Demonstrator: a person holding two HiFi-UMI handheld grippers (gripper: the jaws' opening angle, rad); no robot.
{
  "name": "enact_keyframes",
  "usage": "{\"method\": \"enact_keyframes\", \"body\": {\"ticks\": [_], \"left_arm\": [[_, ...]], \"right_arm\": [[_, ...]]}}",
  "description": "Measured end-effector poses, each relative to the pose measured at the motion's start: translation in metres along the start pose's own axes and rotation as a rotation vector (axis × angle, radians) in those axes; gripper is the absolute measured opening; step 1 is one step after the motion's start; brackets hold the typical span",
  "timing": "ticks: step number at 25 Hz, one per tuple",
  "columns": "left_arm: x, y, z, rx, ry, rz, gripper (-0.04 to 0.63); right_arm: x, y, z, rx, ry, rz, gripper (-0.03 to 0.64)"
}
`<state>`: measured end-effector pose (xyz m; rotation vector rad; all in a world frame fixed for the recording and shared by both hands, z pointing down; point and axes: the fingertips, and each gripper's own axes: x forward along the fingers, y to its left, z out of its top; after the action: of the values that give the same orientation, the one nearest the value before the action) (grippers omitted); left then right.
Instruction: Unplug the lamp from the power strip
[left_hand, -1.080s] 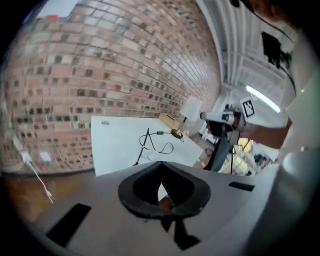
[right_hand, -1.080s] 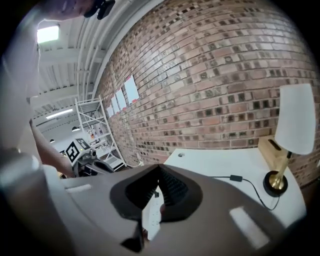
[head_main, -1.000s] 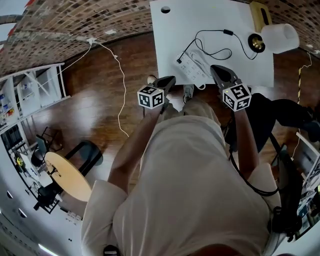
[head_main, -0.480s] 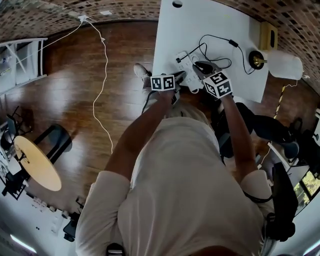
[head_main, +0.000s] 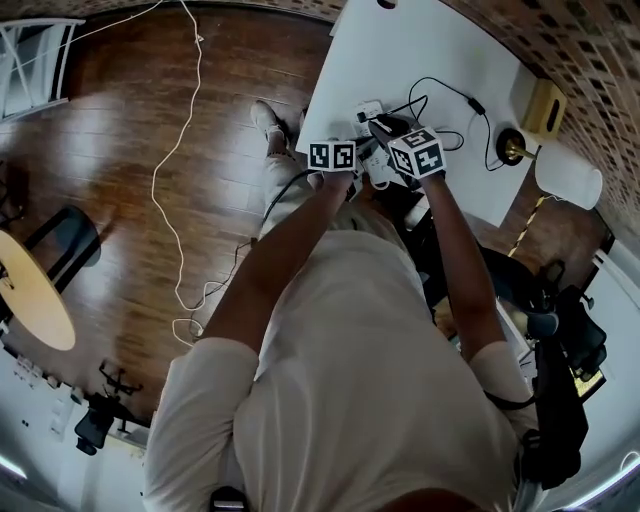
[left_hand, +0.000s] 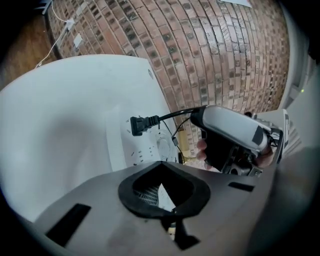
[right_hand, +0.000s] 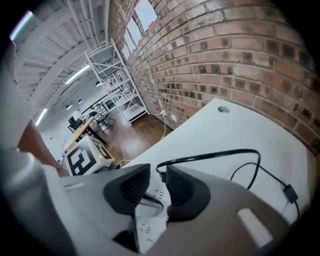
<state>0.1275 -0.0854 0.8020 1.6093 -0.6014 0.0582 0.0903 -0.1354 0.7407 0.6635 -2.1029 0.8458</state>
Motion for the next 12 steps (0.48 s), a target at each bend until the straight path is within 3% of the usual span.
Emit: {"method": "enact_keyframes", "body": {"ticks": [6,9,12], "left_arm": [[0.004,-0.001,0.002,0.097,0.045,0.020,0.002],[0.003,-0.001,-0.005,0.187,0.088,0.041,0.002],[0.005,-0.007,-0.016,0.238,0.132,0.001,0.002]], "right_arm": [[0.028,-0.003,-0.005,-0.021,0.091,0.008,0.098],[0.035,-0.002,-0.008,-0.050,0.136,-0.006,0.083],[0.039,0.001,-0.007,-0.073,0.168,0.006,0.059]]}}
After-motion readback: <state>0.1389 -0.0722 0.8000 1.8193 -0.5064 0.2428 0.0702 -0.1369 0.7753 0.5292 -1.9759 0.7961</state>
